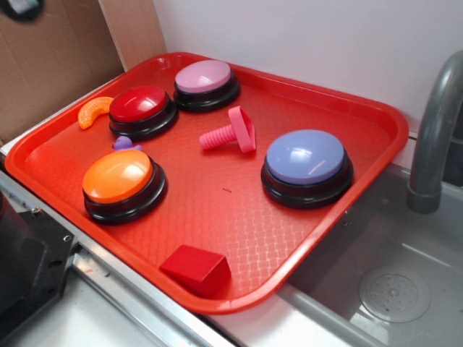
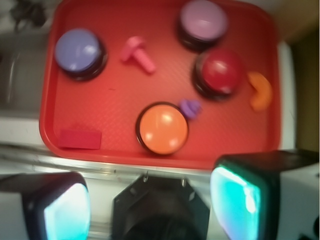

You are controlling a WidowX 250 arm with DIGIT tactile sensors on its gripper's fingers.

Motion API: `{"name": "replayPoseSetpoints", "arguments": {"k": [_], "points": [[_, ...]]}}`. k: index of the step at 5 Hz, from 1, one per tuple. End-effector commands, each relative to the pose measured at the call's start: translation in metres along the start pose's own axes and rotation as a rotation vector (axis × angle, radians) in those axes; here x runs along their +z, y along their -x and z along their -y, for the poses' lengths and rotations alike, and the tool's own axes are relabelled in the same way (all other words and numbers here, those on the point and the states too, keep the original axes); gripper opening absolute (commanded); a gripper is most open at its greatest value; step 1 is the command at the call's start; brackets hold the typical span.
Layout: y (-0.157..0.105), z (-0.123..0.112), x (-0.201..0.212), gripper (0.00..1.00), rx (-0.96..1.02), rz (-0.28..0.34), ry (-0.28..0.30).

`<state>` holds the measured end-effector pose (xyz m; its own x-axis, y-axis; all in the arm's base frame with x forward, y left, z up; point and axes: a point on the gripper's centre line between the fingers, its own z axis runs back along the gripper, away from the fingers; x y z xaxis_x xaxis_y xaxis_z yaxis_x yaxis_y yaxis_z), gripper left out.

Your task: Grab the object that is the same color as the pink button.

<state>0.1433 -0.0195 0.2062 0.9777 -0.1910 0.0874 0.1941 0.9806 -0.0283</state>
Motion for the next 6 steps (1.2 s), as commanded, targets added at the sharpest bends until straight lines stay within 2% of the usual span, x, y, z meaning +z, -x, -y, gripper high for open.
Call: {"name": "replayPoseSetpoints", "arguments": {"k": [1, 2, 3, 4, 6], "points": [[-0.039, -0.006, -0.048, 1.00, -0.276, 0.109, -0.029], [-0.067, -0.018, -0.093, 1.00, -0.439, 0.145, -0.072], [-0.092, -0.014, -0.133, 1.00, -0.537, 0.198, -0.124], [-0.107, -0.013, -0.162, 1.00, -0.541, 0.241, -0.100], [-0.124, -0.002, -0.193, 1.00, -0.565, 0.268, 0.029]]}}
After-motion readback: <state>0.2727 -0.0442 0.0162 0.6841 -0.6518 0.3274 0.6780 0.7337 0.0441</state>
